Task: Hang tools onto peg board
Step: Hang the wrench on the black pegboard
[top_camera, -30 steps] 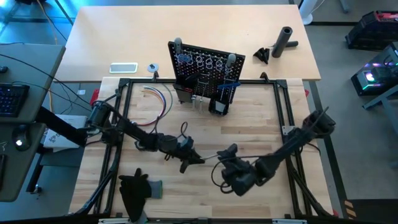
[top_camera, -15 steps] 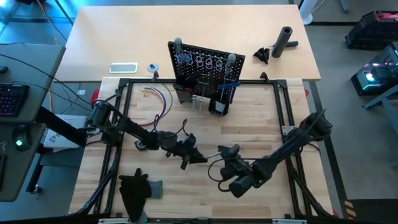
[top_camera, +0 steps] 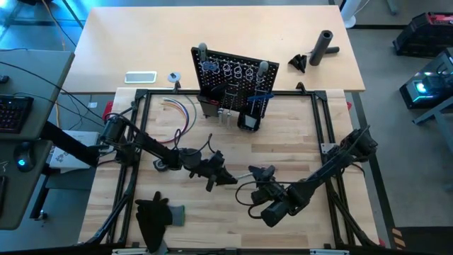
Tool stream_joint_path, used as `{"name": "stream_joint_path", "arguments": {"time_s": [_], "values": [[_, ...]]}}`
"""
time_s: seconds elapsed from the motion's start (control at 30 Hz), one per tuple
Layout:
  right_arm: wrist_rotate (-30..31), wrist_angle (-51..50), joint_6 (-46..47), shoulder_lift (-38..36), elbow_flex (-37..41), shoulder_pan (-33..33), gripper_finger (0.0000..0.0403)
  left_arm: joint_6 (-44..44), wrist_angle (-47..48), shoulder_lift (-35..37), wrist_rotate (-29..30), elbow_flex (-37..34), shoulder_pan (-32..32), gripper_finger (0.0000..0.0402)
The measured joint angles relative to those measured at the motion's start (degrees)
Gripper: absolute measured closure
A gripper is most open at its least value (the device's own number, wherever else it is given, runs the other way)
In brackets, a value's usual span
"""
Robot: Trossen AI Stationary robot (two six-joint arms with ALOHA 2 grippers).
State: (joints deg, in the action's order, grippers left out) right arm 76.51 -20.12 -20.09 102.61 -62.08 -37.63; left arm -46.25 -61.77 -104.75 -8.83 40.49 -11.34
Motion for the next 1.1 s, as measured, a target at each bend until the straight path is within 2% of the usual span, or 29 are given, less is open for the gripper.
{"name": "stream_joint_path", "arguments": {"time_s": [0.27, 0.53, 0.63, 0.77, 1.03, 1.1], "values": [[0.08, 0.52, 1.22, -0.04, 0.00, -0.02, 0.0344, 1.45, -0.62, -0.02, 0.35, -0.17, 0.12, 0.0386], [4.69, 0.38, -0.99, -0.04, 0.00, -1.54, 0.0278, 1.96, -1.95, -0.02, 0.50, -0.17, 1.10, 0.0386], [6.32, 0.32, -0.99, -0.04, 0.00, -1.63, 0.0270, 1.91, -2.95, -0.02, 0.57, -0.15, 1.30, 0.0386], [6.43, 0.67, -1.41, -0.04, 0.00, -1.51, 0.0290, 1.73, -3.00, -0.02, 0.60, -0.15, 1.32, 0.0386], [5.23, -0.07, -2.68, -0.04, 0.00, -0.26, 0.0383, 0.22, -2.98, -0.02, 0.69, -0.15, 1.21, 0.0386], [4.45, 0.05, -2.73, -0.04, 0.02, -0.07, 0.0388, 0.00, -3.74, -0.02, 0.41, -0.25, 1.21, 0.0382]]}}
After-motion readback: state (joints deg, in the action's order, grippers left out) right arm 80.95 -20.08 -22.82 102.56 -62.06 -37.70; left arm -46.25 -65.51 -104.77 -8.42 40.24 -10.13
